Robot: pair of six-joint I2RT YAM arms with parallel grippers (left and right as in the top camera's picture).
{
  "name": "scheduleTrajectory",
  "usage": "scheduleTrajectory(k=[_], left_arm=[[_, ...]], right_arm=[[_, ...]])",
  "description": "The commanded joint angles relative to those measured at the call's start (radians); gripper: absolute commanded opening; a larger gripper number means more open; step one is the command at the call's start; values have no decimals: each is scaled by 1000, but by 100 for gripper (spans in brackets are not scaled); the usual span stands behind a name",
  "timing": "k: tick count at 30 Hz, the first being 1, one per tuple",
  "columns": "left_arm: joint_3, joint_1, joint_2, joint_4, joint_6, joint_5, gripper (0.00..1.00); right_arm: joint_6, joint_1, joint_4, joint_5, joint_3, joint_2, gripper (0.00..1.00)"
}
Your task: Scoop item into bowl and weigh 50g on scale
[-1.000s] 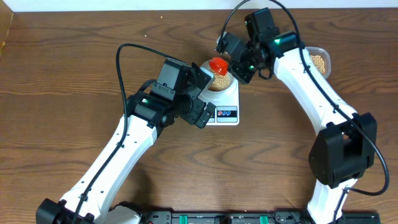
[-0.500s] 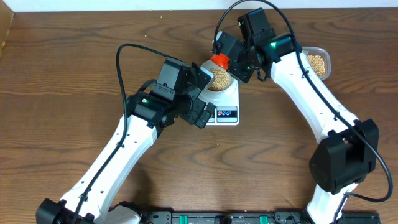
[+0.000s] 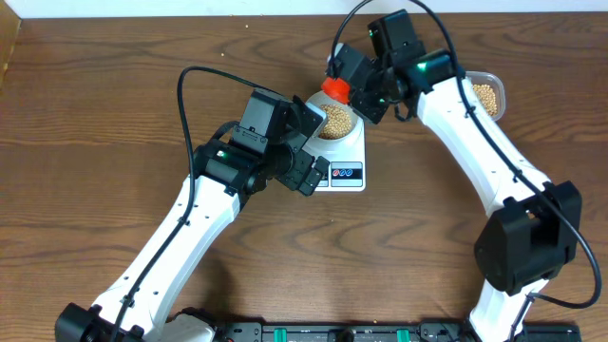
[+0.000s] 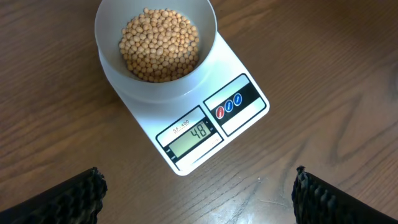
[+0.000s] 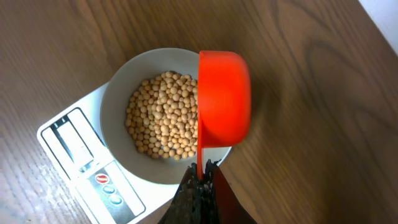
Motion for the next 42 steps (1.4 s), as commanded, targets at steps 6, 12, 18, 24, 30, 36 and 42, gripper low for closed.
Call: scheduleTrajectory(k=[6,12,18,24,30,36,42], left_arm=[[0,4,8,-4,16,5,98],[0,4,8,-4,16,5,98],[0,4,8,-4,16,5,98],[0,4,8,-4,16,5,98],[0,4,8,-4,16,5,98],[0,4,8,-4,16,5,98],[0,4,8,-4,16,5,98]], right_arm=[[140,-141,3,-187,14,-100,1],[239,-315,-18,-276,14,-170,1],[313,-480,-89,-275,14,-172,1],[313,-557,-141,-232,12,-147,1],[320,-566,-154,-212,12,-74,1],[347,-565,-155,-137,12,-16,1],[351,-564,-154,-139,12,10,1]])
